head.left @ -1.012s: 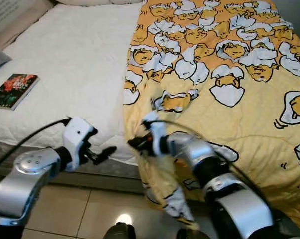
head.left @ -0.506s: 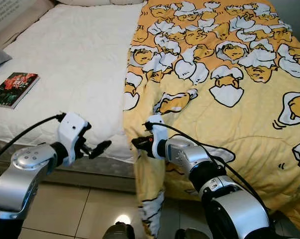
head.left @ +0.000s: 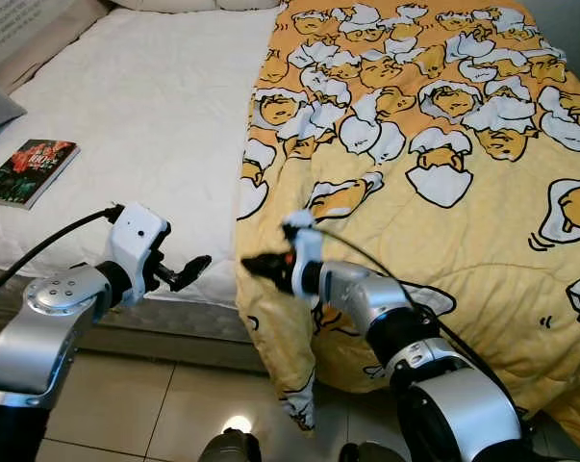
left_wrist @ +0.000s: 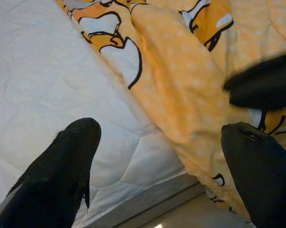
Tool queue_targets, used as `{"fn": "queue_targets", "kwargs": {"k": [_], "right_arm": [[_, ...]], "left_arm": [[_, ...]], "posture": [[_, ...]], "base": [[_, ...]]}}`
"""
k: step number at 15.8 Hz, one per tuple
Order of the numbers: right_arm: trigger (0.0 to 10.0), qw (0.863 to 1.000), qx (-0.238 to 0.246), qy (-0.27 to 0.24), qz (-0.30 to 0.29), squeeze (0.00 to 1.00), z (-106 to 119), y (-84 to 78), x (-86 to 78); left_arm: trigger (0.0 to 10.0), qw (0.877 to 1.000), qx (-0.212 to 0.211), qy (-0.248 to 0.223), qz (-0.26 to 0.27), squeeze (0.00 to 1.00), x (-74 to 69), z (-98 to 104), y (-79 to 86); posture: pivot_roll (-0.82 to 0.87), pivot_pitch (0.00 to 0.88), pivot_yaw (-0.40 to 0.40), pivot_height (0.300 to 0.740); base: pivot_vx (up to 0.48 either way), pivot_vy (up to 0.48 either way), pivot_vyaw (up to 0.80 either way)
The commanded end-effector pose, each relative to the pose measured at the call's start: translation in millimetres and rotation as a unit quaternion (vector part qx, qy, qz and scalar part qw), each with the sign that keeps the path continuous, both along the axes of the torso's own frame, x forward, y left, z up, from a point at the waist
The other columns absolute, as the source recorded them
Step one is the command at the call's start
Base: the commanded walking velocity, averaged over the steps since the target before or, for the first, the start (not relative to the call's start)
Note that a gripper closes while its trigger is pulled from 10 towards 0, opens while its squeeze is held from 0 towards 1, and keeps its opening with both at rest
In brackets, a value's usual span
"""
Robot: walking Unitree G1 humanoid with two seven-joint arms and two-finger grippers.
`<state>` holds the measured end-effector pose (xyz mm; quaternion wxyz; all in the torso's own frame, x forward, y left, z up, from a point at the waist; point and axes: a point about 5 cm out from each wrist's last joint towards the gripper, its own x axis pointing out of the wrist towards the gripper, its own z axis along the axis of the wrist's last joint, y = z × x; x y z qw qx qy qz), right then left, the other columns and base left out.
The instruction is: Clean up the room
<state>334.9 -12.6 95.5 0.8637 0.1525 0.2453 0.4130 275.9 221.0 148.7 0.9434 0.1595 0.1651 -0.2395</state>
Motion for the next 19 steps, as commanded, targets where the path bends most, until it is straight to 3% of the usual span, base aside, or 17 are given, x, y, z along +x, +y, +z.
{"fn": "queue_targets", "kwargs": {"k": [1, 3, 5, 6, 7, 8, 9, 11, 13, 14, 16, 19], "right_arm": [[10.0, 0.999, 0.033, -0.009, 0.004, 1.00, 12.4, 18.2, -2.5], [10.0, 0.999, -0.004, -0.033, -0.023, 1.00, 9.7, 1.4, 0.9], [10.0, 0.994, -0.054, -0.064, -0.076, 1.00, 3.8, -25.6, 0.4], [10.0, 0.981, -0.105, -0.098, -0.130, 1.00, 0.6, -53.7, -5.9], [10.0, 0.977, -0.109, -0.102, -0.150, 1.00, -0.3, -62.6, -9.9], [10.0, 0.971, -0.108, -0.098, -0.190, 0.20, -2.2, -77.5, -19.2], [10.0, 0.963, -0.108, -0.100, -0.225, 0.00, -2.4, -90.5, -28.7], [10.0, 0.942, -0.141, -0.123, -0.279, 0.00, -0.3, -113.4, -46.6], [10.0, 0.931, -0.152, -0.132, -0.304, 0.00, -0.6, -125.8, -55.6], [10.0, 0.916, -0.188, -0.150, -0.321, 0.00, -3.7, -140.3, -68.5], [10.0, 0.907, -0.191, -0.122, -0.356, 0.00, -10.9, -151.0, -80.6], [10.0, 0.905, -0.185, -0.113, -0.365, 0.00, -11.2, -152.1, -89.3]], "left_arm": [[10.0, 1.000, 0.004, -0.012, 0.013, 0.00, 3.0, 2.7, 3.6], [10.0, 1.000, -0.006, -0.018, 0.021, 0.00, 4.7, 0.6, 0.4], [10.0, 0.998, -0.041, -0.032, 0.029, 0.00, 4.0, -3.8, -11.3], [10.0, 0.995, -0.077, -0.048, 0.041, 0.00, 2.1, -8.1, -26.6], [10.0, 0.994, -0.088, -0.054, 0.047, 0.00, 1.2, -9.4, -32.1], [10.0, 0.991, -0.105, -0.063, 0.053, 0.00, -2.1, -12.8, -41.8], [10.0, 0.990, -0.109, -0.058, 0.066, 0.00, -5.9, -19.8, -46.9], [10.0, 0.987, -0.110, -0.052, 0.101, 0.00, -11.3, -31.0, -49.3], [10.0, 0.987, -0.109, -0.054, 0.102, 0.00, -14.4, -32.9, -51.7], [10.0, 0.986, -0.112, -0.059, 0.105, 0.00, -16.0, -32.2, -53.2], [10.0, 0.986, -0.110, -0.063, 0.109, 0.00, -16.2, -31.0, -52.7], [10.0, 0.986, -0.106, -0.066, 0.115, 0.00, -15.3, -30.9, -50.6]], "posture": [[0.09, 0.028, 0.068, 0.740], [0.08, 0.016, 0.069, 0.740], [0.05, 0.000, 0.075, 0.740], [0.03, 0.000, 0.077, 0.740], [0.02, 0.000, 0.080, 0.740], [0.01, 0.000, 0.081, 0.740], [0.00, 0.000, 0.084, 0.740], [-0.02, 0.000, 0.092, 0.740], [-0.02, 0.000, 0.093, 0.740], [-0.02, 0.000, 0.092, 0.740], [-0.02, 0.000, 0.091, 0.740], [-0.02, 0.000, 0.090, 0.740]], "base": [[0.000, 0.000, 0.00], [0.000, 0.000, 0.00], [0.000, 0.000, 0.00], [0.000, 0.000, 0.00], [0.000, 0.000, 0.00], [0.000, 0.000, 0.00], [0.000, 0.000, 0.00], [0.000, 0.000, 0.00], [0.000, 0.000, 0.00], [0.000, 0.000, 0.00], [0.000, 0.343, 0.00], [0.000, 0.345, -0.14]]}}
